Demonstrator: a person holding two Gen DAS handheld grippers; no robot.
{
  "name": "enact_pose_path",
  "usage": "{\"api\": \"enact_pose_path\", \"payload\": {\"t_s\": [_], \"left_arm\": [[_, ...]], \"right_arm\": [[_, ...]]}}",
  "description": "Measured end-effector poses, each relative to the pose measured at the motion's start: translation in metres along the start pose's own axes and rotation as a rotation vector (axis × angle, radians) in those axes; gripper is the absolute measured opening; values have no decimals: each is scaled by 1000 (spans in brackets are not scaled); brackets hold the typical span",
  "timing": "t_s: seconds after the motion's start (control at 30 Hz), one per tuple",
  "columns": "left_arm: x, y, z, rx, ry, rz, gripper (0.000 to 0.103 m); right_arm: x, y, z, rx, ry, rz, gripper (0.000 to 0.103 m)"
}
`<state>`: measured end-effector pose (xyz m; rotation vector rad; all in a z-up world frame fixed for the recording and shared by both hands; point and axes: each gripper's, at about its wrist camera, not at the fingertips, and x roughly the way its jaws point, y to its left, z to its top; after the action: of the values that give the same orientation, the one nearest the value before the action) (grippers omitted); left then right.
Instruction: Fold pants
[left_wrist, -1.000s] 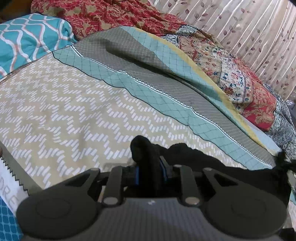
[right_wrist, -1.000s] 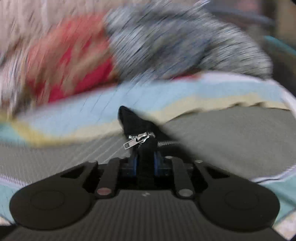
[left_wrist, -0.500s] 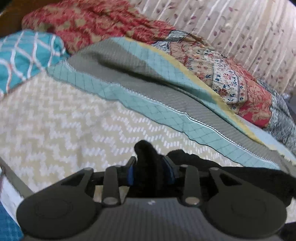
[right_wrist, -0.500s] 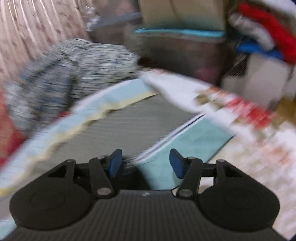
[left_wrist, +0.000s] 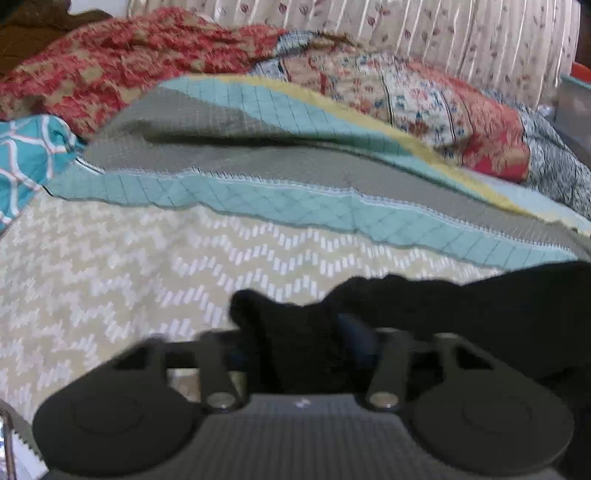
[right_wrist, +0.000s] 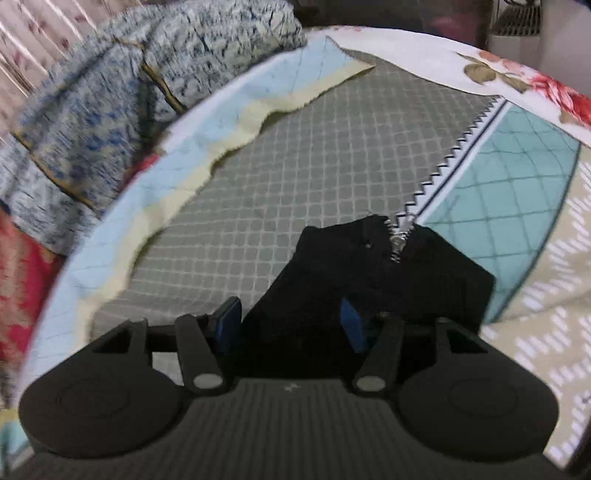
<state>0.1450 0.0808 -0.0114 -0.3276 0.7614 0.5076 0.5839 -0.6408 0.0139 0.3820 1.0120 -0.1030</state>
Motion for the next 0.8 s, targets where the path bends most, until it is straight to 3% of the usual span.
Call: {"api": "enact_pose_path", "payload": {"t_s": [0.03, 0.07, 0.1, 0.27, 0.37, 0.53, 0.67, 0.8], "left_arm": [[0, -1, -1, 4, -5, 13, 21], [-1, -1, -2, 12, -15, 26, 19], [-4, -1, -1, 11, -27, 28, 18], [-36, -8, 8, 2, -145, 32, 17], [-63, -12, 10, -23, -225, 3, 17], [-109, -18, 11, -66, -313, -33, 17], [-150, -13, -10, -107, -368, -94, 16], [-181, -6, -53, -119, -369, -137, 16]], "right_arm": [[6, 7, -2, -28, -13, -25, 53], [6, 12, -4, -61, -35, -50, 19], [6, 16, -6, -88, -47, -56, 7], [-26, -26, 2, -3, -133, 136, 6], [-58, -59, 15, 126, -171, 322, 6], [-127, -115, 30, 225, -232, 496, 6], [-174, -179, 25, 269, -263, 582, 6], [-202, -260, -6, 323, -255, 620, 6]]}}
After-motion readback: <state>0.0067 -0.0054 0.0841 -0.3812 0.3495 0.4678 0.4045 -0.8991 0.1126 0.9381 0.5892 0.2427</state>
